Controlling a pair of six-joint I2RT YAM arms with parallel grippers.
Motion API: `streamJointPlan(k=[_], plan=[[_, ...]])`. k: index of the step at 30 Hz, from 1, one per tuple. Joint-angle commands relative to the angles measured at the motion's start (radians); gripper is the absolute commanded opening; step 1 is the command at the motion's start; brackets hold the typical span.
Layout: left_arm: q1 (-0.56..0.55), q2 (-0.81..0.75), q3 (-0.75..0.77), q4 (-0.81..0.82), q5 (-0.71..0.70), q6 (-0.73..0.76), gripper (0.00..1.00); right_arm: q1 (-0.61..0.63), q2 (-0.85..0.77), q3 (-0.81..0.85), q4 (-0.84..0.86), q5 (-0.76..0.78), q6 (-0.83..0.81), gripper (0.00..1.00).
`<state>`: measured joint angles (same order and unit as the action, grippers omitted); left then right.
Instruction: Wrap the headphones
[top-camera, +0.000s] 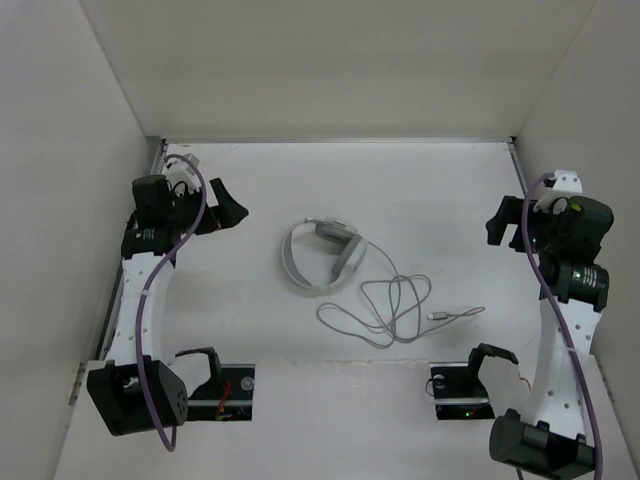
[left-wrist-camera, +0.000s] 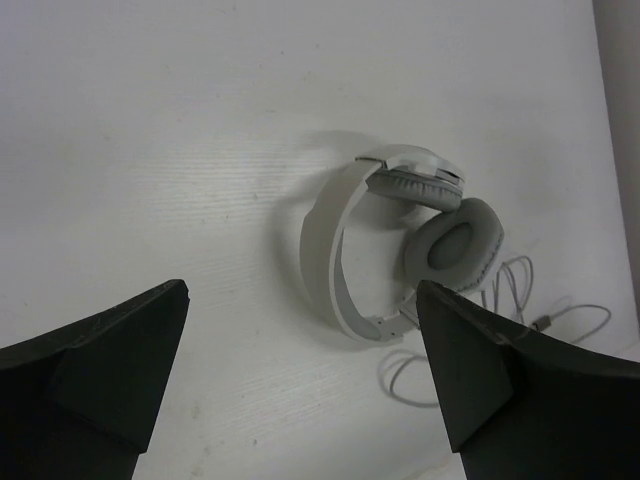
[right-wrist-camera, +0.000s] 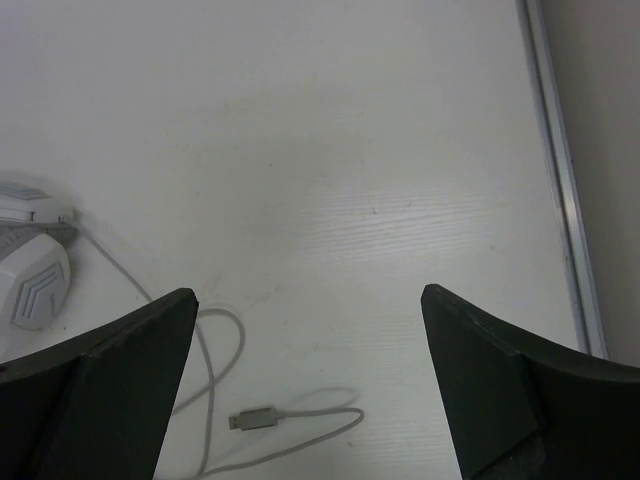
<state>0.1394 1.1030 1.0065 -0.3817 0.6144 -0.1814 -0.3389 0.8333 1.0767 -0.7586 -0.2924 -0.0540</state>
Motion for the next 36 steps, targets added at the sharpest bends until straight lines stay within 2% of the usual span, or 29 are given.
streamJointPlan(k=[1, 3, 8, 13, 16, 20, 23, 27, 36], plan=[[-0.053, -0.040, 0.007, 0.081, -0.137, 0.074, 1.00, -0.001, -0.056, -0.009, 0.102, 0.006, -0.021, 1.00], [-0.094, -0.016, 0.030, 0.066, -0.244, 0.143, 1.00, 0.010, -0.062, -0.033, 0.142, 0.007, -0.055, 1.00], [-0.258, 0.073, 0.089, 0.087, -0.687, 0.341, 1.00, 0.019, -0.010, -0.081, 0.286, 0.048, -0.056, 1.00], [-0.399, 0.181, 0.145, 0.073, -0.878, 0.362, 1.00, 0.071, 0.122, -0.060, 0.341, 0.079, -0.053, 1.00], [-0.479, 0.208, 0.170, 0.061, -0.865, 0.356, 0.99, 0.106, 0.190, -0.043, 0.340, 0.052, -0.012, 1.00], [-0.537, 0.251, 0.216, -0.003, -0.725, 0.346, 0.94, 0.123, 0.259, -0.058, 0.357, 0.030, 0.016, 1.00], [-0.534, 0.297, 0.207, -0.005, -0.680, 0.300, 1.00, 0.126, 0.253, -0.066, 0.410, 0.036, 0.008, 1.00], [-0.536, 0.371, 0.199, -0.026, -0.638, 0.217, 1.00, 0.145, 0.208, -0.077, 0.505, 0.019, 0.009, 1.00], [-0.559, 0.437, 0.167, -0.008, -0.610, -0.012, 0.96, 0.215, 0.265, -0.064, 0.545, -0.024, 0.085, 1.00]])
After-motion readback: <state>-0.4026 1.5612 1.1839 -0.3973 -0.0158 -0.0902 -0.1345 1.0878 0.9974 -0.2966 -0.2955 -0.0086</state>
